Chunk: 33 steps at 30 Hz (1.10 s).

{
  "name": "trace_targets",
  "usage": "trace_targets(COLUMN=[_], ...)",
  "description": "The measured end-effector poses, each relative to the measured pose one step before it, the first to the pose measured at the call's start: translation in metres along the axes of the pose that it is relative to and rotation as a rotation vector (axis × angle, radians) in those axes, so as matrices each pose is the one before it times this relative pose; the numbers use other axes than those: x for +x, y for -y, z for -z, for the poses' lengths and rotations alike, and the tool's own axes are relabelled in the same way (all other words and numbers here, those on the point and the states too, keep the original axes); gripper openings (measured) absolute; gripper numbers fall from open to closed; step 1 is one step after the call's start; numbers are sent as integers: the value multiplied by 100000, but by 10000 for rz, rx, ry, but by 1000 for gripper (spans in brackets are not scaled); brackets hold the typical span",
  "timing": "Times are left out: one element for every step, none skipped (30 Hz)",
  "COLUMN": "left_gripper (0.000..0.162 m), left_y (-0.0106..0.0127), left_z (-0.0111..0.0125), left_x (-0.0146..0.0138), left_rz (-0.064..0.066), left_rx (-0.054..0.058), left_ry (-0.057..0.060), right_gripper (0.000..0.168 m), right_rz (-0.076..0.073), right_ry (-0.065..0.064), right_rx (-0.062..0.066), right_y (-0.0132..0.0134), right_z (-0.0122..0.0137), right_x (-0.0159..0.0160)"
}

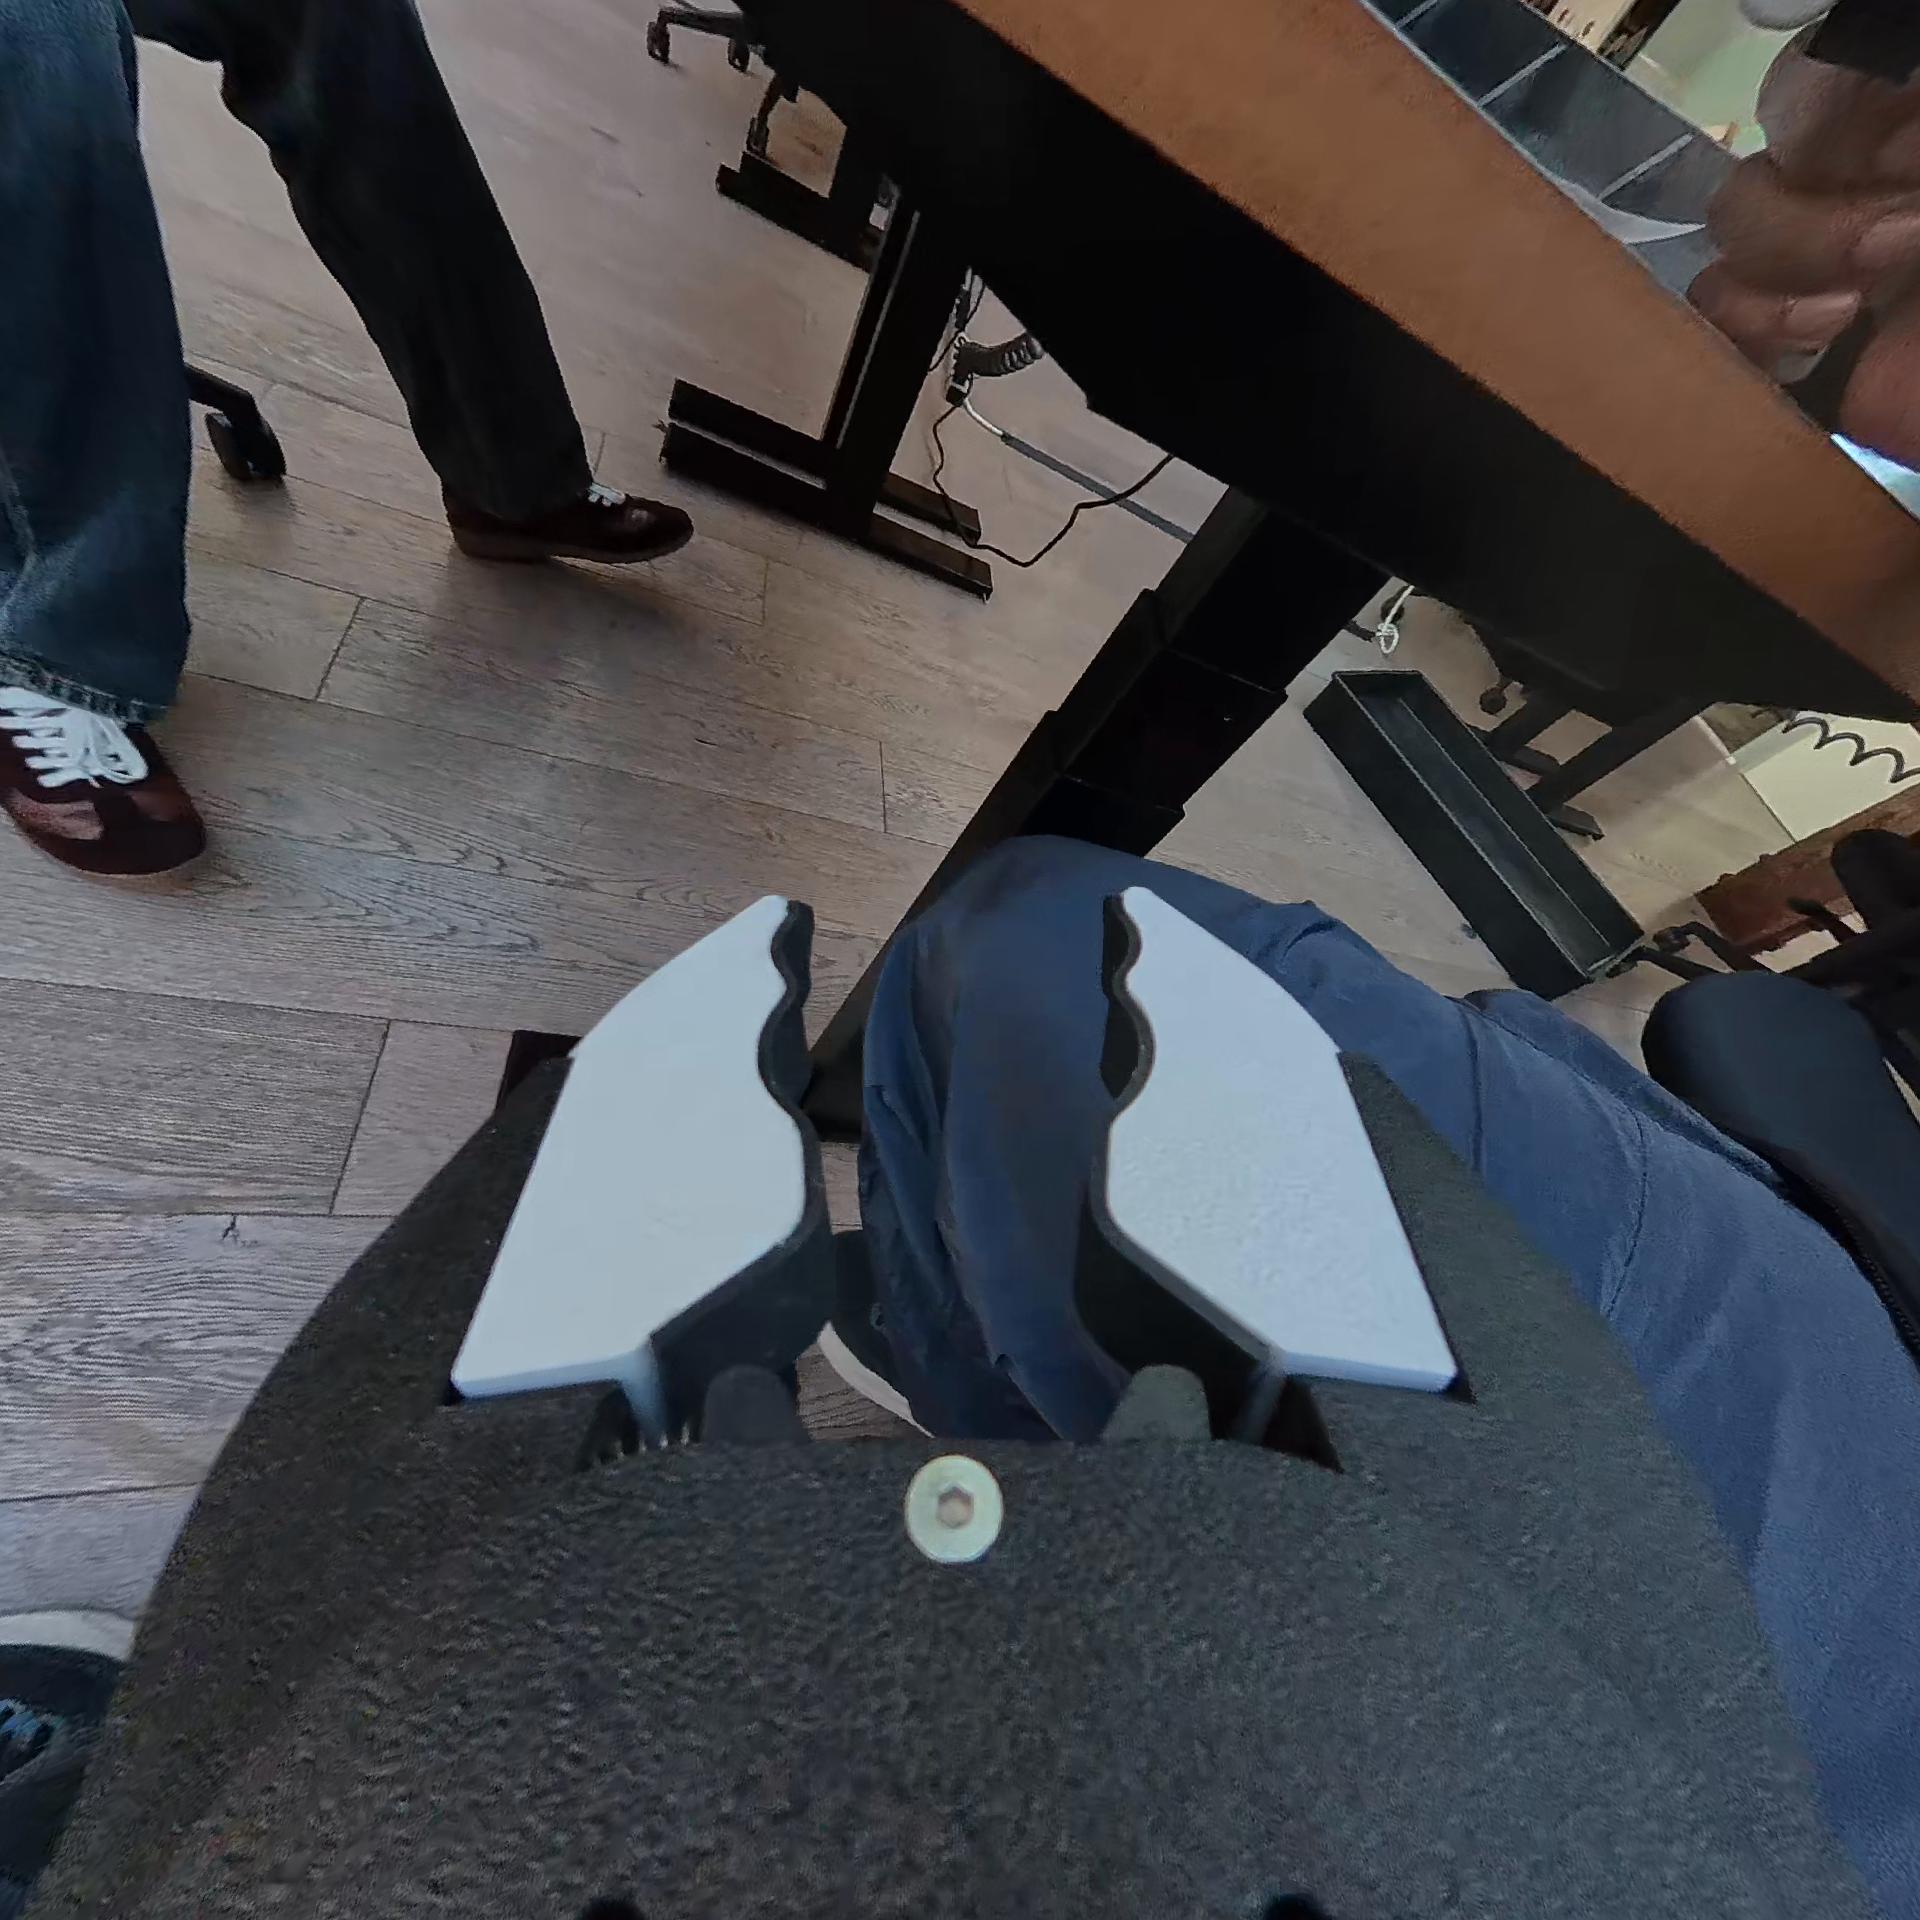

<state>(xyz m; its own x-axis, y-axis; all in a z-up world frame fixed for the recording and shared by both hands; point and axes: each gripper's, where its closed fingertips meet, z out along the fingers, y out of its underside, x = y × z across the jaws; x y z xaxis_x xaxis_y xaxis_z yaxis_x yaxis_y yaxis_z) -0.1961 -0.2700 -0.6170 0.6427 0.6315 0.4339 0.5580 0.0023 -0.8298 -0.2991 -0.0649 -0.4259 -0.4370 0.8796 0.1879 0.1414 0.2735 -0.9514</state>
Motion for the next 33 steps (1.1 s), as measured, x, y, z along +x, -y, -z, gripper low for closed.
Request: trace_targets(left_gripper=[54, 54, 54, 54, 54, 54, 54, 54, 54, 54, 55, 54, 55, 54, 54, 54, 54, 53, 54, 54, 54, 54, 54, 54, 53, 53, 54, 54, 54, 54, 54, 54, 54], left_y=[-92, -111, -89, -10, 76, 142, 172, 169, 166, 229, 352, 510, 653, 780, 838, 857, 796, 638, 508, 399, 303, 164, -8, -142, -302, -445, -486, -447, -293, -65, 61, 52, -42], left_z=[-271, -265, -281, -293, -340, -377, -424, -440, -428, -342, -248, -134, -71, 20, 54, 112, 131, 140, 197, 249, 289, 294, 317, 368, 452, 547, 610, 624, 597, 499, 371, 225, 99], left_x=[108, 81, 70, 73, 100, 96, 0, -99, -180, -313, -456, -624, -679, -710, -779, -823, -807, -801, -750, -610, -444, -294, -112, 71, 137, 157, 185, 181, 248, 275, 198, 104, 4], left_rz=[160, 170, 164, 151, 97, -18, -148, -234, -265, -275, -297, -295, -282, -265, -231, -154, -55, 53, 129, 160, 173, 194, 172, 86, -24, -96, -113, -75, -8, 55, 94, 103, 89], left_rx=[-39, -51, -37, -24, -30, -58, -86, -127, -170, -168, -114, -61, -3, 61, 123, 190, 224, 191, 173, 197, 211, 156, 82, 32, -17, -78, -98, -78, -12, 92, 151, 133, 52], left_ry=[-134, -115, -108, -112, -126, -129, -82, -60, -51, -14, 49, 116, 109, 86, 89, 91, 60, 65, 78, 73, 71, 92, 63, 47, 88, 123, 133, 132, 69, 19, 21, 28, 44], right_gripper=[19, 19, 19, 19, 19, 19, 19, 19, 19, 19, 19, 19, 19, 20, 20, 20, 20, 20, 20, 20, 20, 20, 20, 20, 20, 20, 19, 19, 19, 19, 19, 19, 19], right_rz=[4, -29, -63, -93, -110, -97, -64, -26, 15, 50, 67, 73, 82, 94, 94, 83, 92, 114, 118, 67, -27, -93, -97, -57, 4, 55, 86, 91, 61, 18, -13, -13, -10], right_ry=[-32, -30, -22, -9, -16, -7, 8, -3, -25, -32, -43, -44, -40, -34, -21, -14, -62, -90, -32, -30, -18, 116, 184, 165, 185, 247, 283, 288, 301, 331, 331, 278, 238], right_rx=[2, -2, -20, -37, -49, -52, -48, -32, -13, -16, -39, -81, -131, -171, -170, -117, -94, -53, 51, 153, 242, 243, 189, 175, 190, 184, 174, 182, 198, 195, 162, 123, 72], right_y=[4, -11, -30, -41, -62, -63, -58, -44, -15, -10, -42, -92, -139, -192, -184, -86, -53, 41, 193, 371, 566, 661, 667, 698, 760, 777, 828, 875, 889, 821, 648, 445, 215], right_z=[4, -1, -20, -39, -56, -49, -46, -34, -17, -16, -40, -91, -134, -175, -207, -203, -191, -185, -233, -293, -373, -469, -577, -630, -669, -735, -816, -859, -910, -948, -988, -1003, -999], right_x=[31, 63, 99, 111, 127, 112, 56, 32, 10, -9, -22, -26, -34, -64, -80, -117, -36, -8, -84, -97, -130, -327, -460, -463, -517, -606, -635, -612, -620, -652, -654, -569, -483])
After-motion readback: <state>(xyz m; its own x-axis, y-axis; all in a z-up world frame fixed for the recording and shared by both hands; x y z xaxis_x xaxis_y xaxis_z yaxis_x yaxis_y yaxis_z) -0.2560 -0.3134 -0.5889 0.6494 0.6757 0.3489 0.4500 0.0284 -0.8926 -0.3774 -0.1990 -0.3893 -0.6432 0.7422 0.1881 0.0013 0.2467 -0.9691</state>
